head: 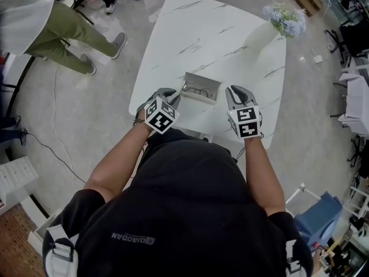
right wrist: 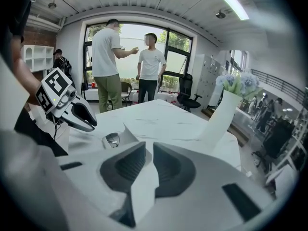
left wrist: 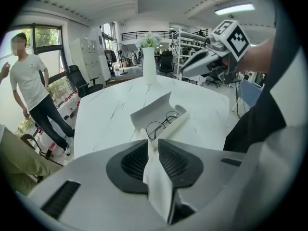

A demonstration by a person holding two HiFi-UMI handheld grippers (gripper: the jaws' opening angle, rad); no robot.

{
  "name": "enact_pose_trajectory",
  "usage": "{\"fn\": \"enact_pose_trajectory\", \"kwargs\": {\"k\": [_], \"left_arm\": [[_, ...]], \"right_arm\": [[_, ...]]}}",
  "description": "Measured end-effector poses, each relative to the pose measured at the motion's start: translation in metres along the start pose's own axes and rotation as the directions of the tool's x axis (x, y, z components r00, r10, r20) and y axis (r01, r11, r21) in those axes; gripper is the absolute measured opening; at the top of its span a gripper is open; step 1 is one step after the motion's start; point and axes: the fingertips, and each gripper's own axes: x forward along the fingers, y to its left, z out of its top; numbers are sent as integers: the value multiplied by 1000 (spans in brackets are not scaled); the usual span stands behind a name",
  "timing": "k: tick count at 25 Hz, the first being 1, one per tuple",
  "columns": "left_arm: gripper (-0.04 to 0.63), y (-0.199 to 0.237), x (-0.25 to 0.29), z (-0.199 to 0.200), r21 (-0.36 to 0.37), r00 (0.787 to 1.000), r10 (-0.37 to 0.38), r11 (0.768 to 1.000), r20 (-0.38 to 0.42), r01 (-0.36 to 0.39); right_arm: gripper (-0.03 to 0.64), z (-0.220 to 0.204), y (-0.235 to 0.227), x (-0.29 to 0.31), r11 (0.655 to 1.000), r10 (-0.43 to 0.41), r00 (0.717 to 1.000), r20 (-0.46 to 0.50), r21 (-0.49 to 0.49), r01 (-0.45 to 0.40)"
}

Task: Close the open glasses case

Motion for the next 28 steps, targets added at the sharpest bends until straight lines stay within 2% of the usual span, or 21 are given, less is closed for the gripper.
{"fn": "enact_pose_trajectory", "kwargs": {"k": [20, 28], "left_arm": [[84, -2, 45, -19, 100, 993, -28, 994, -118, 40], [86, -5, 54, -19, 138, 989, -41, 989, -143, 61]], "right_arm": [[49, -21, -2, 30, 998, 13, 997, -82, -63, -18], [48, -28, -5, 40, 992, 8, 991, -136, -127, -26]]}}
